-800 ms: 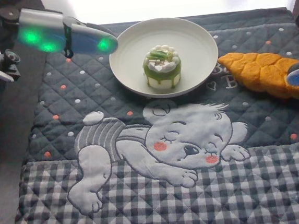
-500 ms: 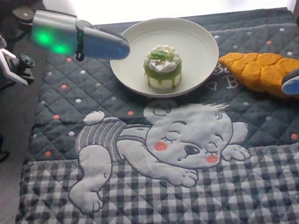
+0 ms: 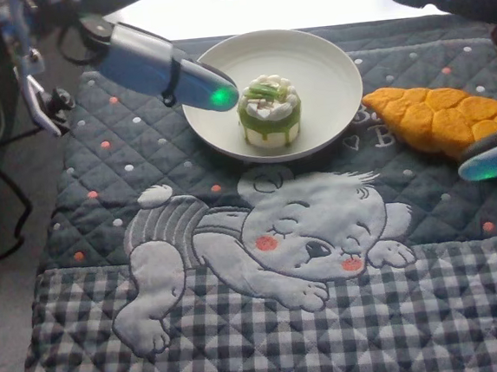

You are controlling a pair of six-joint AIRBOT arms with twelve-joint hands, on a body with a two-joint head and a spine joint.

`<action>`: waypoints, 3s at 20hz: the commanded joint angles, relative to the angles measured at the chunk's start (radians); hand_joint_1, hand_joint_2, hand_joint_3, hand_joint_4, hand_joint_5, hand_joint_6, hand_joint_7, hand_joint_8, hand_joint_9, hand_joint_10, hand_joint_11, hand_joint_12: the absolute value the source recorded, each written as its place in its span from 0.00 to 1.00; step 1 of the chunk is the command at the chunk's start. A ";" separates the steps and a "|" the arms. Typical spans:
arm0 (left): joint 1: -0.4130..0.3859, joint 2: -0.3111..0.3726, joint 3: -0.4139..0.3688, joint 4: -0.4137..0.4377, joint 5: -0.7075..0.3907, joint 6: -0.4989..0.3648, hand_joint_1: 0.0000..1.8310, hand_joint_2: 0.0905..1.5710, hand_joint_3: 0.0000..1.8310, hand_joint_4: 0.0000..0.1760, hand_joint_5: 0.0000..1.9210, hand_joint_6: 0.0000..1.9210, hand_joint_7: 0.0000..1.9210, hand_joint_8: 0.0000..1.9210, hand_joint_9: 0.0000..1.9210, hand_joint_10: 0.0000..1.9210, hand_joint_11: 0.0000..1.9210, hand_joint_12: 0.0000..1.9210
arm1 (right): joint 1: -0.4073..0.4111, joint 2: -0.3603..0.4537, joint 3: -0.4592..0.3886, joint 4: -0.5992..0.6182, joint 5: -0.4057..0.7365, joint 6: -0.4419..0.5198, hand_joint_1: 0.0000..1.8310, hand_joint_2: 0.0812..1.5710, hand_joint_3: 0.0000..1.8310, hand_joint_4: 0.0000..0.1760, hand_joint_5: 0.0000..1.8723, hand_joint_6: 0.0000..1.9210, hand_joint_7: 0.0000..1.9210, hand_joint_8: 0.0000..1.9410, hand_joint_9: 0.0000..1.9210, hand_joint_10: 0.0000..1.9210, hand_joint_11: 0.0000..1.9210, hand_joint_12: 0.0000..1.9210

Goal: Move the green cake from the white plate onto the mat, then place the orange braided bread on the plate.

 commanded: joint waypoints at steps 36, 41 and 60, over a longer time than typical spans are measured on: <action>-0.001 -0.300 0.291 0.560 0.244 -0.423 0.41 0.56 0.00 1.00 0.38 0.04 0.40 0.47 0.21 0.68 0.03 0.96 | 0.007 -0.030 -0.009 0.012 0.119 0.005 0.30 0.50 0.00 0.82 0.08 0.00 0.16 0.00 0.13 0.00 0.00 0.32; 0.012 -0.316 0.309 0.531 0.233 -0.423 0.54 0.66 0.00 1.00 0.51 0.39 0.56 0.42 0.31 0.63 0.08 0.92 | 0.007 -0.031 -0.010 0.012 0.119 0.005 0.29 0.53 0.00 0.80 0.08 0.00 0.15 0.00 0.14 0.00 0.00 0.28; -0.049 -0.238 0.296 0.346 0.116 -0.423 0.58 0.63 0.00 1.00 0.60 0.36 0.43 0.77 0.35 0.94 0.15 1.00 | 0.007 -0.031 -0.009 0.017 0.119 0.006 0.30 0.46 0.00 0.87 0.09 0.00 0.16 0.00 0.15 0.00 0.00 0.31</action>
